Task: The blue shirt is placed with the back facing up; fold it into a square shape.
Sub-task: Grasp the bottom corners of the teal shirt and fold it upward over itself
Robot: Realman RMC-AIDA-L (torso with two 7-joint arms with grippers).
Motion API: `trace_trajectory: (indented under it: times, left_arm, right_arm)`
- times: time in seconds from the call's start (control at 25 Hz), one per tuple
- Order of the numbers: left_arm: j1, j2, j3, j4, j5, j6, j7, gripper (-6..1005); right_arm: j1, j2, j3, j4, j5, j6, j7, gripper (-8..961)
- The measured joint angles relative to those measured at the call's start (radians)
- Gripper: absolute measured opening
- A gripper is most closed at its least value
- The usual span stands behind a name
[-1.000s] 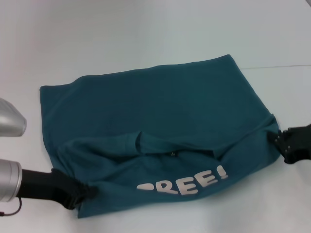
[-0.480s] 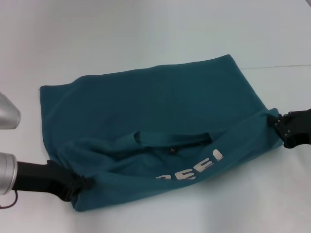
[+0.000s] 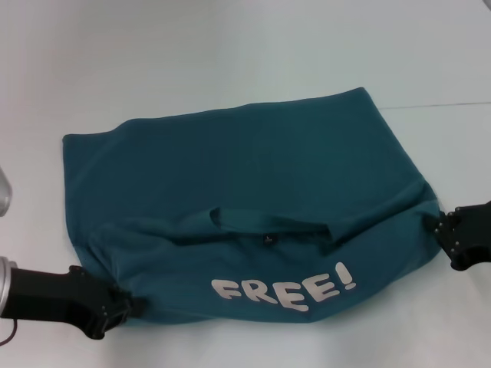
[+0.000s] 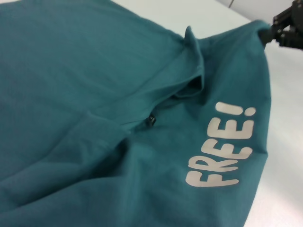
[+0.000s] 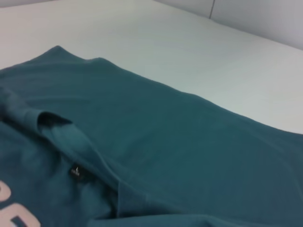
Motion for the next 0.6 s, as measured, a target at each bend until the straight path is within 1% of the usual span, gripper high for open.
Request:
trace_trajectory:
  times: [0.36, 0.6]
  left_arm:
    - [0.032, -0.005, 0.019, 0.023, -0.018, 0.047, 0.000, 3]
    - [0.052, -0.005, 0.024, 0.061, -0.047, 0.070, 0.001, 2]
  right_arm:
    - [-0.050, 0.008, -0.039, -0.039, 0.006, -0.004, -0.032, 35]
    - [-0.080, 0.011, -0.056, -0.063, 0.008, -0.002, -0.054, 35]
